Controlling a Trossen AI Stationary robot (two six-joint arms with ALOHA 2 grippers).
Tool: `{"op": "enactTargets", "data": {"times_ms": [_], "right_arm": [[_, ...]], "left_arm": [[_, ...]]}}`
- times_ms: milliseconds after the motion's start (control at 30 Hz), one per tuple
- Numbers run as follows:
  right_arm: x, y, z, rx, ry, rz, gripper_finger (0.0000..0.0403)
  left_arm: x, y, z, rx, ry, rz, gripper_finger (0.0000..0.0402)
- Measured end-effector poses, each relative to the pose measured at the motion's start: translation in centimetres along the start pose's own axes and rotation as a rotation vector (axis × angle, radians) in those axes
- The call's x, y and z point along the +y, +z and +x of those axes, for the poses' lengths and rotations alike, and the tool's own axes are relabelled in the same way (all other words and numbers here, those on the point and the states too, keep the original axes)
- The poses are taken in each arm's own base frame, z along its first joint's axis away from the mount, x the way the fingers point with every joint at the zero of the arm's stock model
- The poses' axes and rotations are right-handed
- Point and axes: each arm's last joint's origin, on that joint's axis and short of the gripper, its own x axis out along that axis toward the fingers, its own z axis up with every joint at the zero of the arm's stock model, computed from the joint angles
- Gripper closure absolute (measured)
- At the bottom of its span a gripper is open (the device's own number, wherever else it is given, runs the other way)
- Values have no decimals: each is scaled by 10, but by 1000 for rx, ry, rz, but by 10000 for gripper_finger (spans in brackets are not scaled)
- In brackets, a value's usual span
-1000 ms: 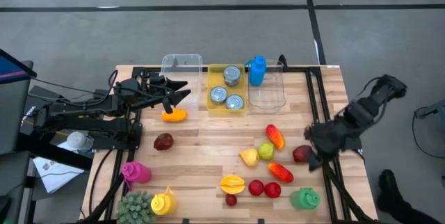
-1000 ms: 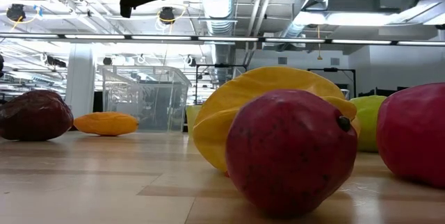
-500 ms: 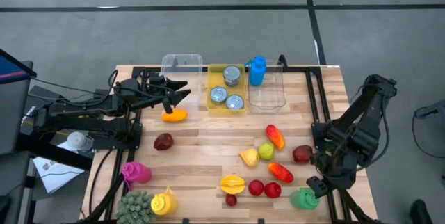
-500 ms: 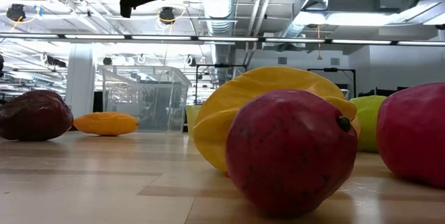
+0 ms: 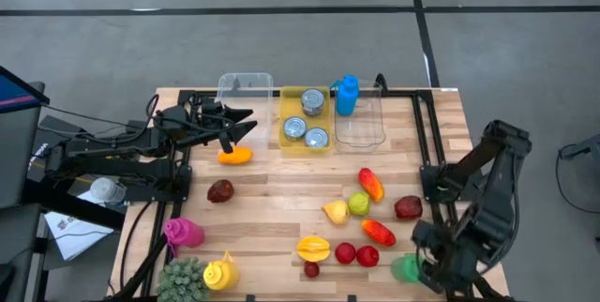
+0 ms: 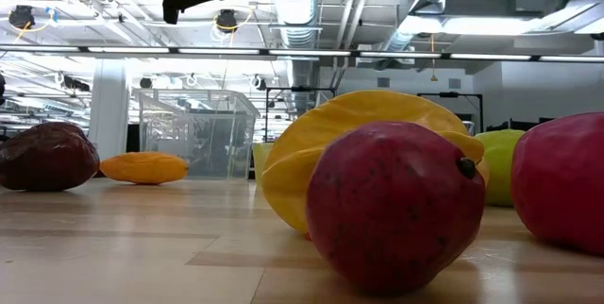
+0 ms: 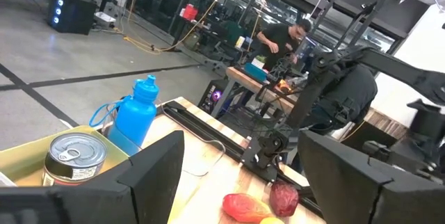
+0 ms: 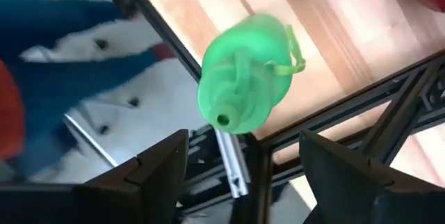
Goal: Pick & Place Food Item
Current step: Put the green tumbler into the transparent bin
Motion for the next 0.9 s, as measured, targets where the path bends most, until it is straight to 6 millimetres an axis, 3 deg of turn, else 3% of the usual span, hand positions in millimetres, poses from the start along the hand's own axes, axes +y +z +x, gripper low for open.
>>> {"op": "enactTargets", "data": {"times_ms": [133,400,900], "right_arm": [[5,-5,11,5,-38,-34,137],[-4,-4,2,-29,-60,-11,137],[-1,-3,6,-44,-52,-90,137]], "left_arm": [[0,0,0,2,-3,1,128],[0,0,0,1,-2,2,128],[0,0,0,1,2,2,128]]}}
